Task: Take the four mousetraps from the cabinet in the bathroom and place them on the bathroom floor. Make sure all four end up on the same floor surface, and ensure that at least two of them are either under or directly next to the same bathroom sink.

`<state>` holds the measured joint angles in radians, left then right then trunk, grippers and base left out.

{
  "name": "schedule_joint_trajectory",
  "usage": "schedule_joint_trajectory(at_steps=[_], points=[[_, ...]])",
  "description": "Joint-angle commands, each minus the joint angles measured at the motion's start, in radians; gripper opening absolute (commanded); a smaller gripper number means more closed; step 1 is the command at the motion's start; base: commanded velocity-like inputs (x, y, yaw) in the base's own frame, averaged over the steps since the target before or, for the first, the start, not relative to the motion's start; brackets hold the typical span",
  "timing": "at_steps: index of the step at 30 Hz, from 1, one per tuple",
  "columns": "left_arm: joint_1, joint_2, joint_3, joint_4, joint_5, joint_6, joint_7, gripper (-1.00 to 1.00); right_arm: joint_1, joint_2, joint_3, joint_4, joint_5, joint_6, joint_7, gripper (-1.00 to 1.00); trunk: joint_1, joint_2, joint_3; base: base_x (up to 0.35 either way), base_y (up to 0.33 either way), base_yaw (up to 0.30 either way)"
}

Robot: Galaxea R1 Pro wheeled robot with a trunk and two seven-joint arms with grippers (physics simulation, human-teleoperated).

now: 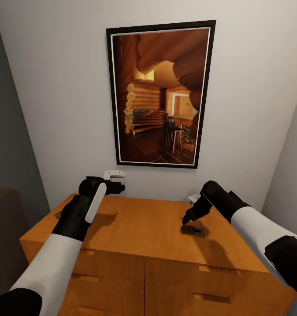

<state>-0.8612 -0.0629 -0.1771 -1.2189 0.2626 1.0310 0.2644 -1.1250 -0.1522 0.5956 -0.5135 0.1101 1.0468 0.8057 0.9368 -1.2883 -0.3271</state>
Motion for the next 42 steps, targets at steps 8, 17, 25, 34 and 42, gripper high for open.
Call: schedule_joint_trajectory(at_steps=[8, 17, 25, 34, 42], points=[[-0.001, 0.0, -0.001, -0.001, 0.009, 0.003, 0.01, 1.0, -0.001, -0.001, 0.005, -0.002, 0.01, 0.0, 0.01, 1.0, 0.0, -0.001, -0.001, 0.0, 0.0, 0.0], [-0.001, 0.0, -0.001, 0.003, 0.006, 0.003, 0.012, 1.0, -0.001, 0.002, 0.008, 0.0, 0.011, 0.0, 0.007, 1.0, 0.0, -0.001, -0.001, 0.0, 0.0, 0.0], [-0.001, 0.0, -0.001, 0.007, 0.006, 0.003, 0.011, 1.0, -0.001, 0.008, 0.014, 0.005, 0.011, 0.0, 0.006, 1.0, 0.0, -0.001, -0.001, 0.0, 0.0, 0.0], [-0.001, 0.0, -0.001, 0.005, 0.006, 0.003, 0.011, 1.0, -0.001, 0.012, 0.018, 0.006, 0.015, 0.0, 0.01, 1.0, 0.0, -0.001, -0.001, 0.0, 0.0, 0.0], [-0.001, 0.0, -0.001, 0.004, 0.006, 0.003, 0.012, 1.0, -0.001, 0.013, 0.017, 0.006, 0.015, 0.0, 0.009, 1.0, 0.0, -0.001, -0.001, -0.041, 0.0, 0.0]])
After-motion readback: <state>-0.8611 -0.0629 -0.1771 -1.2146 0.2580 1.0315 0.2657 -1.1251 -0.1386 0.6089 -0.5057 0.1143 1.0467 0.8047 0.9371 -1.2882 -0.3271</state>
